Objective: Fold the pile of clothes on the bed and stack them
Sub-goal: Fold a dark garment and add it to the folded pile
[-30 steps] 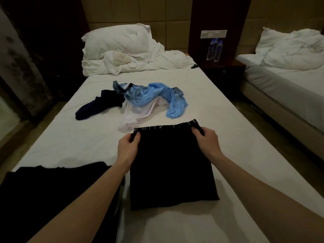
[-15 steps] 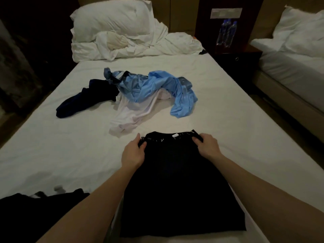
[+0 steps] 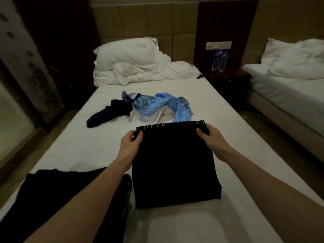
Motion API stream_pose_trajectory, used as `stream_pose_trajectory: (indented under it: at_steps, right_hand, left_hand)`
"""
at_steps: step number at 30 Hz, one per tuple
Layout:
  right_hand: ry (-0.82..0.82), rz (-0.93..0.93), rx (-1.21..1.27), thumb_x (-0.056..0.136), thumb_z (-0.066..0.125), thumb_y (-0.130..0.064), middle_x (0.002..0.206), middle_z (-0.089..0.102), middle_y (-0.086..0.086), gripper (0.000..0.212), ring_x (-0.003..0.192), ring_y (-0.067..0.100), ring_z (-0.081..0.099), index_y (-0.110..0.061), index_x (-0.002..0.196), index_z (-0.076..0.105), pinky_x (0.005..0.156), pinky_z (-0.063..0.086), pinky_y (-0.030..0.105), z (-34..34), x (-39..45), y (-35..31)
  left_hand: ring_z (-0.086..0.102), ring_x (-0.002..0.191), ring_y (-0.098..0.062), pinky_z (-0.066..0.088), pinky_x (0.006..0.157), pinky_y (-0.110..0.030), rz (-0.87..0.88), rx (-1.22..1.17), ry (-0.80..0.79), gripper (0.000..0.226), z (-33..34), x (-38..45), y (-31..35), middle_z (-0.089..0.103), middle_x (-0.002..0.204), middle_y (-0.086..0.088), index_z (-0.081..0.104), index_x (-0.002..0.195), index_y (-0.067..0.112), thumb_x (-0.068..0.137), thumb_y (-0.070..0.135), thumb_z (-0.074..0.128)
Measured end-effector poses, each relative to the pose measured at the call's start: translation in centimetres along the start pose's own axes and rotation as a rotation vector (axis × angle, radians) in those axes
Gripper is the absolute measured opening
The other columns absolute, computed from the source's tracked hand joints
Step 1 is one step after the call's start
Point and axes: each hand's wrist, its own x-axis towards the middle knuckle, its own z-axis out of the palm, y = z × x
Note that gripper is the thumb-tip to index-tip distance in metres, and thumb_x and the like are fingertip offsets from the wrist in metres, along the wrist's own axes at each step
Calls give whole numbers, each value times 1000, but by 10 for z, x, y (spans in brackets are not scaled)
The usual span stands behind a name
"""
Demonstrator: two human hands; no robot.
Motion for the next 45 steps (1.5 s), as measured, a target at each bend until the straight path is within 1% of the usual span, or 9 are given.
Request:
stream_pose_trajectory:
  at_steps: [3, 9, 16, 25, 28, 32, 35, 39, 45]
  right_hand:
    - [9, -44, 83, 100, 56, -22, 98, 63, 9, 6, 86, 20, 59, -22, 100, 63, 77, 44, 36, -8, -46, -27]
    - [128, -227, 107, 92, 68, -16, 87, 67, 14, 8, 77, 23, 62, -9, 96, 65, 72, 49, 39, -10, -133, -70]
    - [197, -321, 85, 90, 70, -15, 96, 72, 5, 11, 87, 20, 70, -18, 101, 68, 77, 56, 33, -4, -210, -98]
    - [184, -432, 198, 86, 75, -17, 88, 74, 4, 7, 84, 21, 70, -14, 92, 72, 76, 55, 36, 53, -282, -140]
    - [145, -482, 243, 86, 75, -15, 87, 75, 1, 6, 87, 22, 71, -17, 91, 73, 77, 56, 33, 82, -294, -161]
    - [83, -447, 320, 86, 75, -18, 95, 75, 5, 19, 93, 26, 70, -10, 103, 72, 84, 55, 38, 122, -293, -186]
    - [34, -413, 380, 85, 75, -16, 90, 75, 3, 10, 87, 20, 70, -14, 95, 73, 80, 55, 33, 156, -287, -199]
    - [-46, -306, 437, 84, 75, -12, 83, 75, 4, 5, 75, 17, 69, -15, 87, 73, 70, 53, 28, 205, -268, -199]
    - [-94, -50, 274, 84, 76, -16, 88, 75, 9, 16, 80, 24, 72, -10, 98, 72, 81, 58, 41, 267, -189, -156]
  left_hand:
    - [68, 79, -16, 55, 73, -30, 47, -54, 33, 8, -18, -45, 24, 72, 94, -7, 68, 97, 15, 97, 22, 63]
    - [70, 88, -20, 57, 81, -32, 147, -117, 78, 12, -46, -134, 51, 75, 98, -8, 70, 101, 13, 95, 23, 66]
    - [70, 99, -23, 55, 96, -39, 142, -207, 108, 14, -73, -206, 71, 75, 101, -5, 73, 101, 16, 90, 26, 71]
    - [70, 90, -13, 57, 88, -31, 287, -218, 355, 12, -138, -272, 108, 74, 92, 3, 71, 88, 25, 83, 32, 79]
    - [71, 93, -17, 57, 89, -34, 333, -227, 446, 27, -174, -281, 124, 75, 95, 0, 73, 96, 19, 79, 37, 81]
    - [72, 95, -20, 58, 90, -40, 360, -200, 478, 47, -226, -286, 142, 76, 98, -2, 74, 103, 15, 71, 48, 84]
    - [72, 89, -17, 58, 81, -30, 348, -147, 488, 17, -261, -280, 149, 75, 93, 1, 73, 91, 23, 81, 34, 81]
    - [69, 78, -7, 50, 65, -18, 327, -21, 526, 12, -302, -254, 139, 72, 86, 7, 71, 89, 25, 82, 31, 79]
    - [67, 92, -14, 52, 81, -26, 152, 186, 562, 35, -332, -173, 87, 69, 93, 4, 72, 109, 12, 81, 32, 80]
